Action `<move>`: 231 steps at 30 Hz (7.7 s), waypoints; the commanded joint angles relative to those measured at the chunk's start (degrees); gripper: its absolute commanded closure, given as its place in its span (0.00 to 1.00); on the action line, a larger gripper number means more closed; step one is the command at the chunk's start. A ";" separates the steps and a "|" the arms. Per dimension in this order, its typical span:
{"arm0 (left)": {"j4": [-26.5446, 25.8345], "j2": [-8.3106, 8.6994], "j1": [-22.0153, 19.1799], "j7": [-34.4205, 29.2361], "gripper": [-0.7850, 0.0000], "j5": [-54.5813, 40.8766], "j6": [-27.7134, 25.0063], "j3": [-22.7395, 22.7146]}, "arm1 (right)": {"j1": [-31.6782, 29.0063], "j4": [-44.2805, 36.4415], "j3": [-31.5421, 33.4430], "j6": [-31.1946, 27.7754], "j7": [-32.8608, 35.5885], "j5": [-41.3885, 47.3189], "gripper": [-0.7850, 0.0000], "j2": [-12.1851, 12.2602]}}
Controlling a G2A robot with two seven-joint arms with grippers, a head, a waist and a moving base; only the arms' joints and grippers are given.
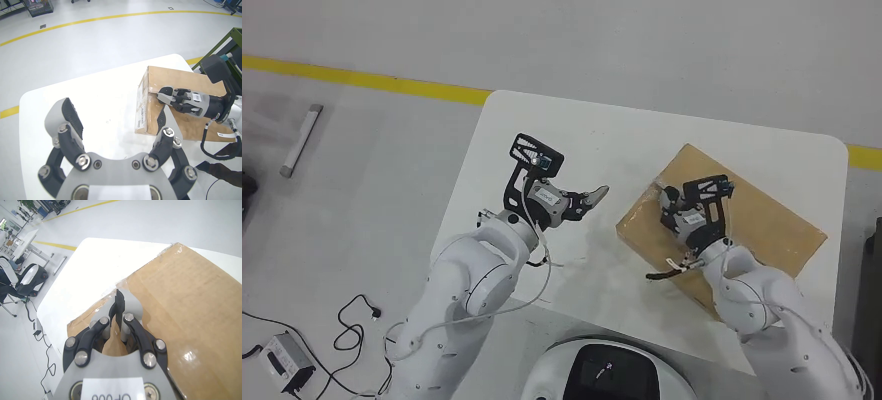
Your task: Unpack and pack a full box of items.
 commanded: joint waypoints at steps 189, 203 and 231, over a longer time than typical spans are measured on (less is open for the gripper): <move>0.00 0.00 0.00 0.00 0.00 0.00 0.00 0.00 | -19.26 -12.57 33.72 3.06 -10.99 -7.91 1.00 -5.18; 0.00 0.00 0.00 0.00 0.00 0.00 0.00 0.00 | -19.35 -12.56 33.69 3.19 -11.06 -7.99 1.00 -5.21; 0.00 0.00 0.00 0.00 0.00 0.00 0.00 0.00 | -19.35 -12.56 33.69 3.19 -11.06 -7.99 1.00 -5.21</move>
